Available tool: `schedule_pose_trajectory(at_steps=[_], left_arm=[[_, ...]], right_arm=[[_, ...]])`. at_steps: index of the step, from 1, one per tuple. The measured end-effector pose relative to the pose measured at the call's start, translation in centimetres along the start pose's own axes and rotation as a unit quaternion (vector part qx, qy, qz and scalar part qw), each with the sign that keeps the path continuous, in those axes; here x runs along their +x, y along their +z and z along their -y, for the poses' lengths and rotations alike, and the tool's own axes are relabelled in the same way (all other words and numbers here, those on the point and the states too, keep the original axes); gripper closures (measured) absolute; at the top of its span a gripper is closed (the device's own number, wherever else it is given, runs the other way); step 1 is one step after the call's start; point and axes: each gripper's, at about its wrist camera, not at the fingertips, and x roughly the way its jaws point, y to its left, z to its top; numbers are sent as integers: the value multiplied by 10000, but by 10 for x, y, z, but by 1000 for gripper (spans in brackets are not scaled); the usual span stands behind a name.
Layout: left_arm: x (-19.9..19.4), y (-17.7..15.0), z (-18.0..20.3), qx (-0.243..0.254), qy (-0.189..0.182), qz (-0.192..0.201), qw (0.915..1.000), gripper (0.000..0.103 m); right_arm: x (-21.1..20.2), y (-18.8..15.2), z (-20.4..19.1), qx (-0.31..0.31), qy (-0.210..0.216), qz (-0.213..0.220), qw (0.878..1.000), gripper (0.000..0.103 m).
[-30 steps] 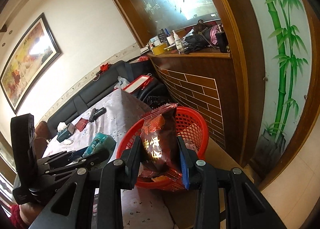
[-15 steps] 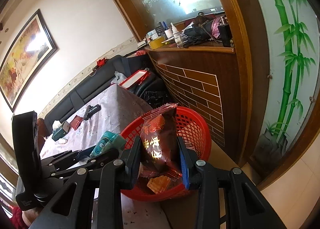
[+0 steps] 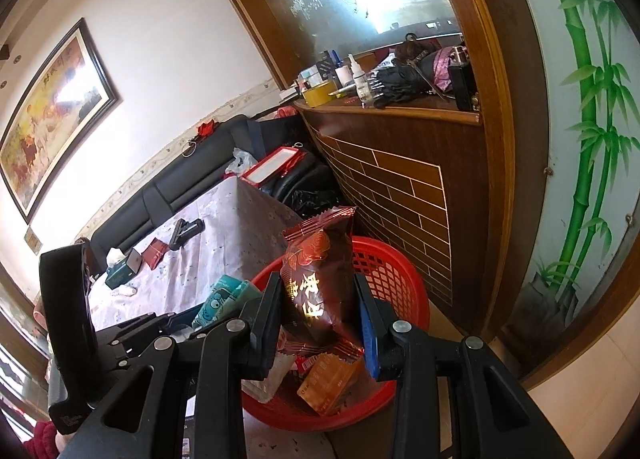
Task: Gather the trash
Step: 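Lower both items into the red basket and open both tools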
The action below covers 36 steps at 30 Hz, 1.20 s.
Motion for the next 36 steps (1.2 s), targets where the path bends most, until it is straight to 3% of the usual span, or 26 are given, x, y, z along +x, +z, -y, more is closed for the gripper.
schedule_pose_trajectory(at_steps=[36], left_arm=[[14, 3, -1, -71, -21, -8, 10000, 65]], right_arm=[[23, 10, 11, 144, -85, -105, 9998, 65]])
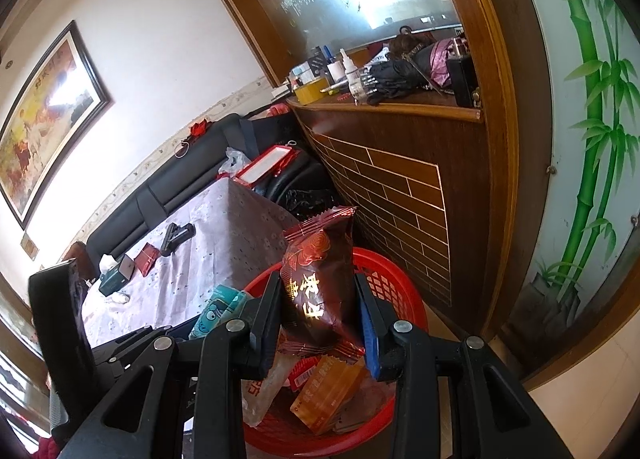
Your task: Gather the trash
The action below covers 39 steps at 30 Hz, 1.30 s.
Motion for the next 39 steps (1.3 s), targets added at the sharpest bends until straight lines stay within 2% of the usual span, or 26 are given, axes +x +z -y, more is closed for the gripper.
schedule_pose_trajectory(at_steps=[6, 7, 8, 10, 15, 18, 20, 24, 26, 30, 34, 37, 39], left_arm=[[7, 0, -2, -38, -29, -102, 9999, 61], [8, 0, -2, -52, -46, -121, 9999, 55], [9, 0, -3, -72, -45, -138, 9999, 45], [8, 0, -6, -173, -45, -101, 9998, 30], [-10, -1, -11, -212, -7, 127, 9997, 30], [-31, -3, -14, -219, 83, 404, 9989, 26], [-48, -6, -15, -224, 65, 607, 9979, 18], [-90, -21, -19, -174, 129, 1059, 9941, 10], [-109, -30, -22, -136, 247, 1231, 9920, 5], [-140, -55, -27, -30, 555, 1389, 9888, 4], [-164, -96, -38, -60, 903, 1389, 9862, 3], [-174, -127, -43, -46, 1487, 1298, 9803, 3], [-181, -143, -48, -10, 1685, 1343, 9765, 3]], right_arm=[[17, -2, 5, 41, -61, -280, 9996, 64], [19, -3, 6, 32, -114, -327, 9994, 62], [21, -3, 7, 55, -172, -364, 9992, 51], [19, -4, 12, 181, -162, -328, 9992, 41], [-5, -2, 9, 173, -248, -61, 9995, 41], [-19, -4, -1, -35, -609, 108, 9981, 31], [-32, -10, -11, -252, -946, 277, 9948, 21], [-61, -28, -30, -622, -1449, 590, 9857, 15], [-76, -41, -41, -746, -1685, 768, 9799, 11], [-102, -71, -63, -1036, -1933, 910, 9714, 7], [-122, -101, -82, -1159, -1958, 973, 9689, 3], [-127, -122, -96, -1388, -2086, 1022, 9627, 2], [-128, -133, -102, -1517, -2151, 1006, 9595, 1]])
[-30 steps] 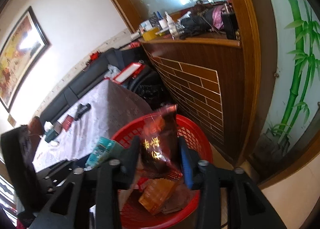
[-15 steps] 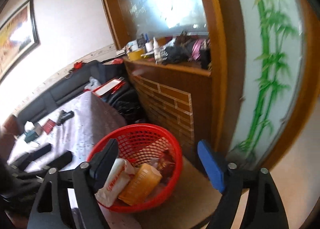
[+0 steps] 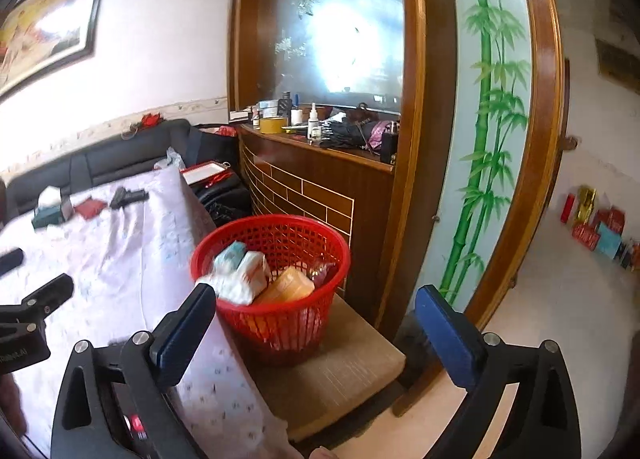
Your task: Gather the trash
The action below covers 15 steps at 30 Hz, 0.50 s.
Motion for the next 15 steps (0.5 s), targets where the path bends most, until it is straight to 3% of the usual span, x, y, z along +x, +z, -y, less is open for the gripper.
schedule_pose_trajectory(at_steps=[7, 12, 15], left_arm=[[-21, -33, -14, -159, 693, -263, 9971, 2], [-34, -43, -18, -293, 927, -278, 9949, 2], [-41, -47, -19, -407, 811, -171, 9957, 2]], right_arm=[[-22, -19, -9, -231, -109, 106, 9996, 1], [-31, -21, -6, -260, -178, 213, 9993, 1], [-31, -21, -8, -272, -156, 194, 9993, 1]])
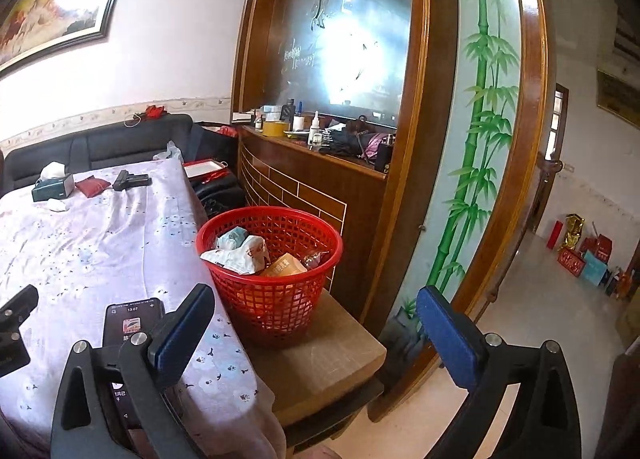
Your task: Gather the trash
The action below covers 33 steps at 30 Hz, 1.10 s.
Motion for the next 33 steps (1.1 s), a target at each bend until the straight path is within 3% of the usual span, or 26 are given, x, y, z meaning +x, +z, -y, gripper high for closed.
schedule_pose_trajectory(at_steps=[11, 33], left_arm=[[9, -6, 7, 131, -94, -280, 9995, 2], [14, -10, -1, 47, -49, -432, 9990, 2]], right_arm=[[3, 0, -6, -63, 58, -40, 10000, 1], [3, -3, -15, -132, 156, -71, 9998, 1]])
